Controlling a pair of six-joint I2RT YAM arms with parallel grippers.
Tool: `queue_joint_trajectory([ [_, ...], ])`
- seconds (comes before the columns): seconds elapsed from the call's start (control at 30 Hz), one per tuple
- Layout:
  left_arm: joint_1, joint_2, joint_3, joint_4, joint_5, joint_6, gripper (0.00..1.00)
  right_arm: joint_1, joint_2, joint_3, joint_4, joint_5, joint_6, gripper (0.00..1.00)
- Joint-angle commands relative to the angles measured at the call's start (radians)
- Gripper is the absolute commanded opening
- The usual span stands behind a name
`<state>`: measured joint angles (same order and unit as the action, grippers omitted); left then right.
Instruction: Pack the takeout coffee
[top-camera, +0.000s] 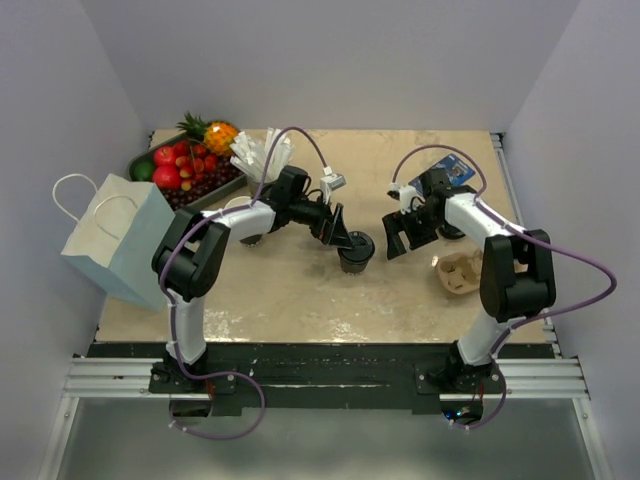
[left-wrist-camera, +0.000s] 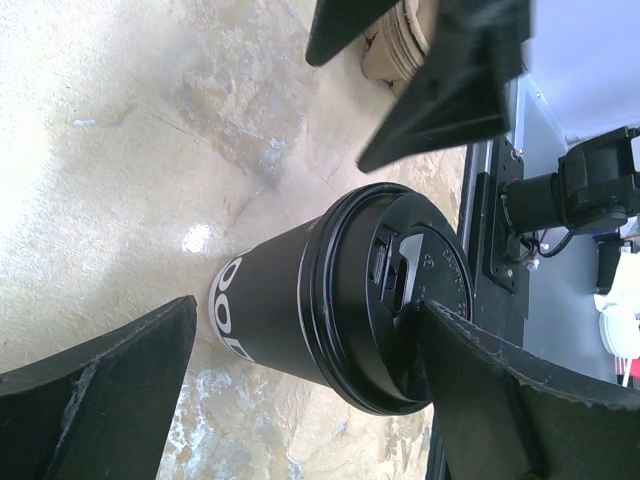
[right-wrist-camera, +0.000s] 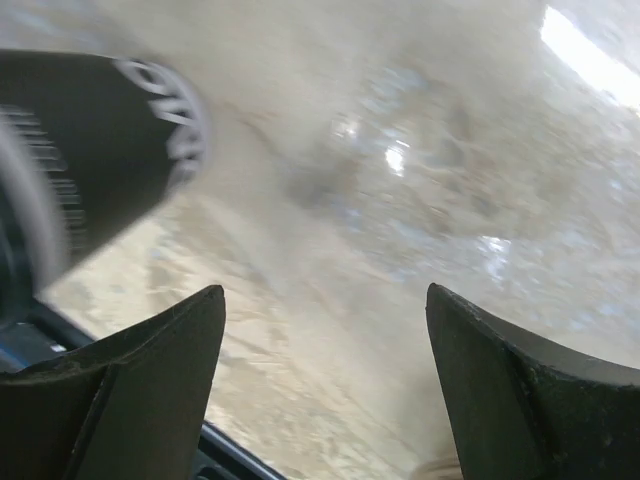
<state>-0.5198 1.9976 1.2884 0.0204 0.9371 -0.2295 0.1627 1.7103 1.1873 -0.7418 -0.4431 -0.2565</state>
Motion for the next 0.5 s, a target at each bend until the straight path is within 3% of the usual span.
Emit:
queue_joint_trajectory([
  [0.0,0.001,0.029,0.014,-0.014,-0.086,0.027,0.95,-0.005,-0.006,-0.008,0.042,0.19,-0.047,0.84],
  [0.13,0.004,0.023,0.028,0.007,-0.058,0.015,0.96,-0.005,-0.041,0.011,0.029,0.163,-0.058,0.85],
  [0.3,0.007,-0.011,0.072,0.085,0.037,-0.043,0.99,-0.005,-0.129,0.04,0.041,0.02,-0.111,0.89],
  [0.47,0.009,-0.051,0.132,0.089,0.045,-0.038,1.0,-0.005,-0.218,0.028,0.107,-0.088,-0.174,0.95],
])
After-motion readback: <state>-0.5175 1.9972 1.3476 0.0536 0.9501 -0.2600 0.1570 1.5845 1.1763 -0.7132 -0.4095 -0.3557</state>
